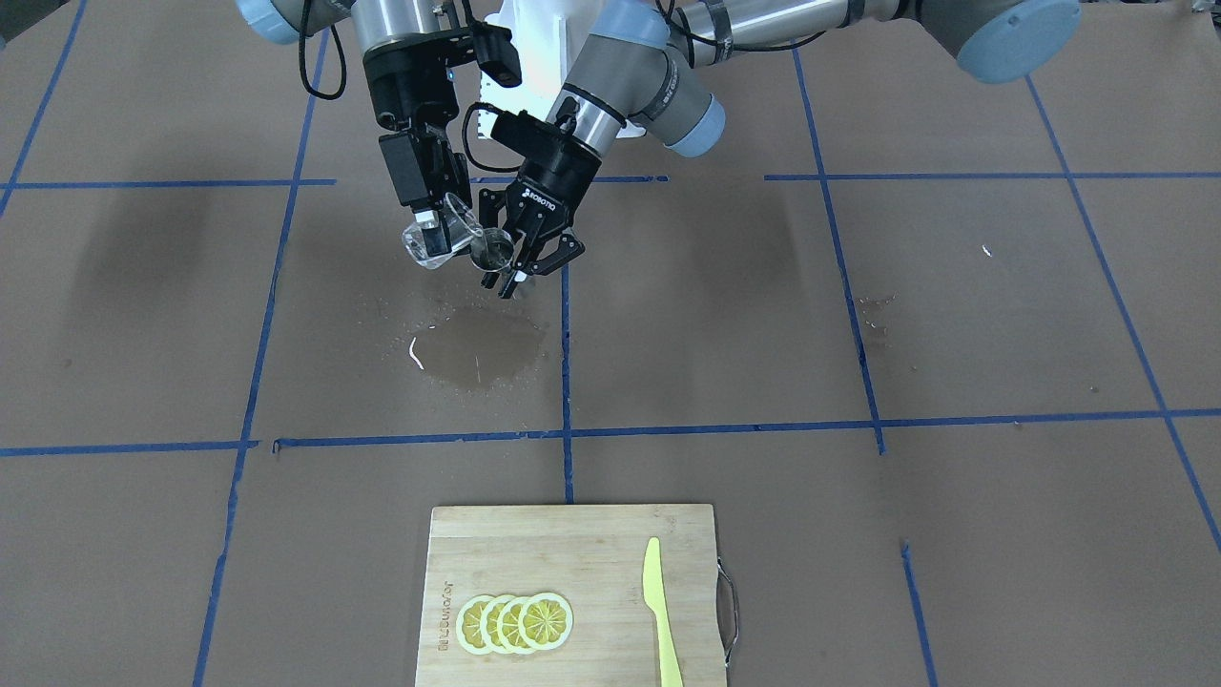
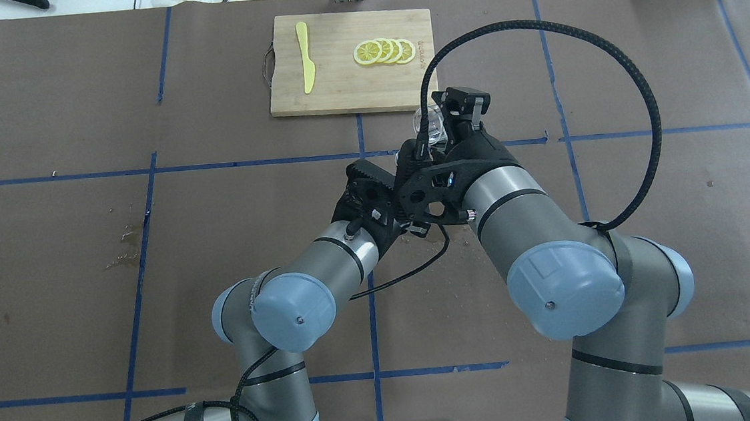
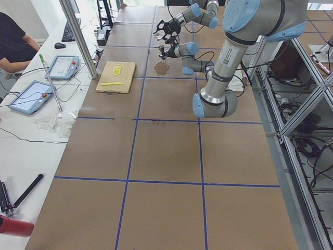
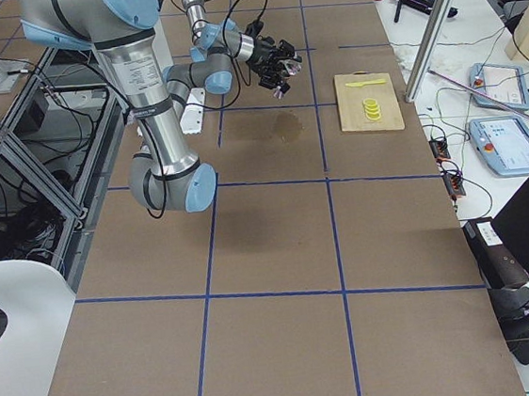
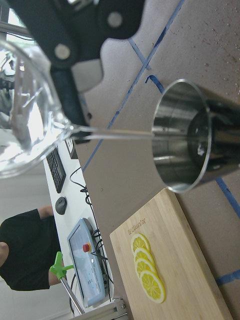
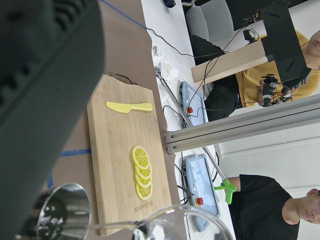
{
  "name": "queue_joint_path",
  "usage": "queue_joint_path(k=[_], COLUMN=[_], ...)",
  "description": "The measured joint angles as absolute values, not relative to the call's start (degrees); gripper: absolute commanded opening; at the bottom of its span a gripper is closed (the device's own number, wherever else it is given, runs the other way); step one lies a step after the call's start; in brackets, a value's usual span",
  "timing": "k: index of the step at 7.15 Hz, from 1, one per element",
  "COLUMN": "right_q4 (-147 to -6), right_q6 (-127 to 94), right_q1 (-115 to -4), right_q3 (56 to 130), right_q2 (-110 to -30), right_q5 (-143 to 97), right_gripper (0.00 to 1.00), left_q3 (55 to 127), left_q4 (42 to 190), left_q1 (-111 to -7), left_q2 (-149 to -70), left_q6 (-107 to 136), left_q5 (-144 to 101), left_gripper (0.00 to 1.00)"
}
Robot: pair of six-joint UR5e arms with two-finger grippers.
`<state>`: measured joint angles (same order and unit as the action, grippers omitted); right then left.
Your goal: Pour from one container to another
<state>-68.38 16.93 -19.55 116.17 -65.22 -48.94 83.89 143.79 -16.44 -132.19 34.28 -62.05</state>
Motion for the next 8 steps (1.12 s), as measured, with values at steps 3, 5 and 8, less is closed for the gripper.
queue_joint_path(k=[3, 5, 8], right_q4=[-68.4, -68.2, -67.4], right_q6=[17.6, 18.2, 16.3], right_q1=[-19.1, -18.9, -18.8], right_q3=[116.1, 116.1, 116.2], right_q2=[-64.9, -64.9, -64.4], right_q5=[-47.7, -47.1, -47.0], right_gripper=[0.00, 0.00, 0.00], left_q3=[83.7, 83.7, 83.7], left_q4=[143.8, 143.8, 144.1], left_q1=[-16.4, -16.4, -16.5], left_q2=[-132.2, -132.2, -132.2], left_q6=[34.2, 34.3, 34.3], left_q5=[-62.1, -62.1, -62.1], left_gripper=[0.00, 0.00, 0.00])
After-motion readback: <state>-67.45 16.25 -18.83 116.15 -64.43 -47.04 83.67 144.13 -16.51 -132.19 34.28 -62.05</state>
